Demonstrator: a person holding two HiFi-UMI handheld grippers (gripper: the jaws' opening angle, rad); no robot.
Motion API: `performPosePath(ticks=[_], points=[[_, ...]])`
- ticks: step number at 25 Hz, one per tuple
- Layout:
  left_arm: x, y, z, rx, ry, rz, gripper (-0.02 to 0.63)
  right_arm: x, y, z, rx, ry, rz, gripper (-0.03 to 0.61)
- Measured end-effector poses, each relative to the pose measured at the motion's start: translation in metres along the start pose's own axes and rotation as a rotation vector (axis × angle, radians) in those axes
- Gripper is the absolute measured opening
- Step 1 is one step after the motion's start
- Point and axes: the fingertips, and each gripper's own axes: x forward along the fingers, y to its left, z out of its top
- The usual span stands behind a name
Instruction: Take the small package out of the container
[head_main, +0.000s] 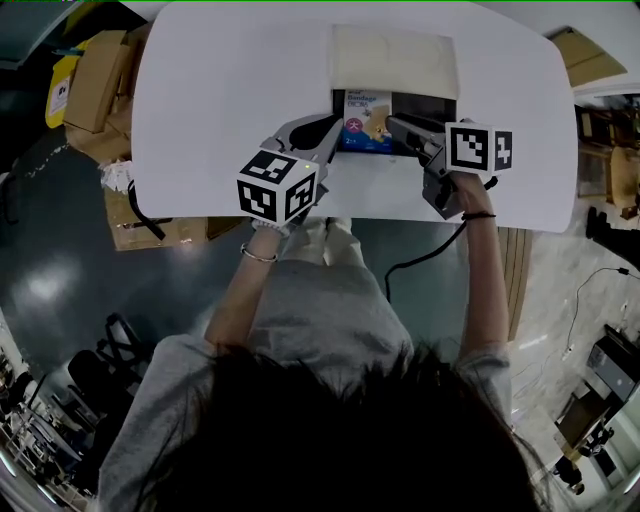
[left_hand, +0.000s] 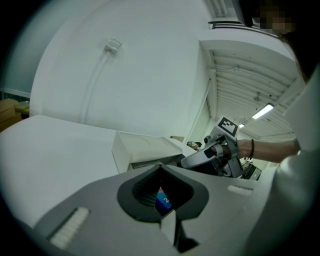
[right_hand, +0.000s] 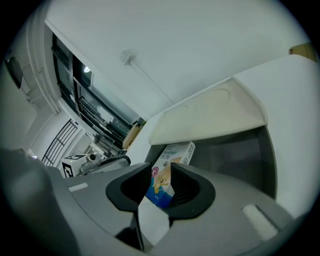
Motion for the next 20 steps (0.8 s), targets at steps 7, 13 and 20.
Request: performPosePath(ticks=[7,13,20], points=[[0.001,0.0,-0.003,-0.005,0.004,-0.003,-0.007,0.004,-0.01,0.001,0.096,0.065,-0.016,0.144],[-0.001,0.001,-0.002,-0.006,0.001,0.0,-0.008,0.011,-0.019,-0.004,0.179,0.194,-0.02,0.162],[-0.004,0.001,-0.003,-0.014,-0.005,0.005,-0.008,0.017,-0.029,-0.01,0.258,0.318,-0.023,0.195]])
